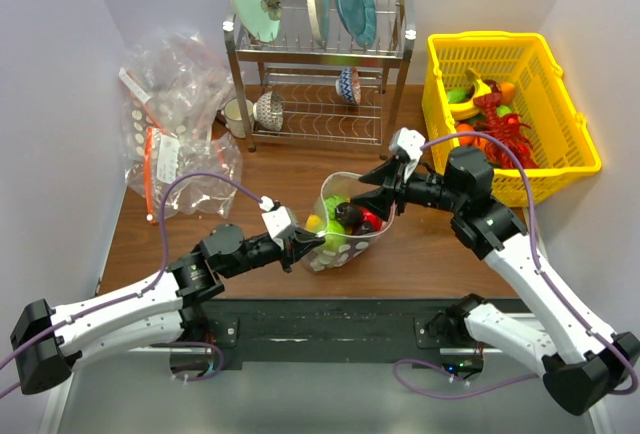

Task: Place the food in the zip-top bag and seal the zipper
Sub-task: Zip the zipper food storage bag at the center of the board.

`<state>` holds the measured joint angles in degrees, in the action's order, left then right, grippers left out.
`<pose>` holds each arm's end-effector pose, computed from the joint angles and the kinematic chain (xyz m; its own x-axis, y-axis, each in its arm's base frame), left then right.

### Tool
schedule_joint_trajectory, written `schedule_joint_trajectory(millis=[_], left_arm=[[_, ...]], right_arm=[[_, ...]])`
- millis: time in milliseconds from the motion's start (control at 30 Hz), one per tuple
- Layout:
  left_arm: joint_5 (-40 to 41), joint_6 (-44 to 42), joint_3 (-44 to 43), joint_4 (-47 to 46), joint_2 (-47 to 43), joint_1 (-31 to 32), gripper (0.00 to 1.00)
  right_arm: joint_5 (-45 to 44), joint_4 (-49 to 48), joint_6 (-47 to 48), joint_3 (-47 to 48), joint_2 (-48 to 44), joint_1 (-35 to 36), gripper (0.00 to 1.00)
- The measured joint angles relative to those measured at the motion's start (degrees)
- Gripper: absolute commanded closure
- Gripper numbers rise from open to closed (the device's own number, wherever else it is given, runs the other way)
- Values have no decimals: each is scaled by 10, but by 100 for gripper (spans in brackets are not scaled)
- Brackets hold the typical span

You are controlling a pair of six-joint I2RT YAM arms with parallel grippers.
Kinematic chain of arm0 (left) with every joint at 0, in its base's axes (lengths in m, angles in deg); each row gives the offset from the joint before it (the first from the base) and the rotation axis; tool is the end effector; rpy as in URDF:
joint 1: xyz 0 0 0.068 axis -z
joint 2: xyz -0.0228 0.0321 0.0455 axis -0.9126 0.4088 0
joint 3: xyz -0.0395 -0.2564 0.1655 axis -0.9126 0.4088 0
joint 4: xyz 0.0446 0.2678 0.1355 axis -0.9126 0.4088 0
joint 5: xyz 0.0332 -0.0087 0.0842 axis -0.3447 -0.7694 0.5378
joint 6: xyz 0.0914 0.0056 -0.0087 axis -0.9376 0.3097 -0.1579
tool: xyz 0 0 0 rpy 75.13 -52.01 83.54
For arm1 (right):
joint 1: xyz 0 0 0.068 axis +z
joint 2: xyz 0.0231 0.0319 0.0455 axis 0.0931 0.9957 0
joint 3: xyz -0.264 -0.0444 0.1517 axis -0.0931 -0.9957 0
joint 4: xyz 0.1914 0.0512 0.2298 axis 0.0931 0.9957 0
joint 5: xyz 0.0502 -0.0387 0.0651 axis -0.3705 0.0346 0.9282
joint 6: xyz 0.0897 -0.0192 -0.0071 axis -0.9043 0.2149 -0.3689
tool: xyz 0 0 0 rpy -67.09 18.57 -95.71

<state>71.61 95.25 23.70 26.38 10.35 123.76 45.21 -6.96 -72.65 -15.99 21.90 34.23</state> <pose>0.1252 -0.2199 0.2784 -0.1742 -0.0238 -0.9844 0.8934 0.4167 -0.1681 0.2049 0.1708 0.3960 -0.1336 -0.0784 -0.9879 -0.9119 0.3999 0.0916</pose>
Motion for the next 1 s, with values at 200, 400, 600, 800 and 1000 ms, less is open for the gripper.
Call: schedule_joint_trajectory(millis=[200, 400, 600, 800, 1000], left_arm=[[-7, 2, 0, 0, 3, 0, 100], [-5, 2, -6, 4, 10, 0, 100], [0, 2, -22, 17, 22, 0, 100], [3, 2, -28, 28, 23, 0, 100], [3, 2, -29, 33, 22, 0, 100]], right_arm=[[105, -3, 112, 30, 45, 28, 42], [143, 82, 252, 63, 79, 80, 43], [143, 153, 346, 85, 104, 126, 49], [128, 194, 388, 103, 140, 150, 54], [112, 207, 400, 111, 162, 154, 58]])
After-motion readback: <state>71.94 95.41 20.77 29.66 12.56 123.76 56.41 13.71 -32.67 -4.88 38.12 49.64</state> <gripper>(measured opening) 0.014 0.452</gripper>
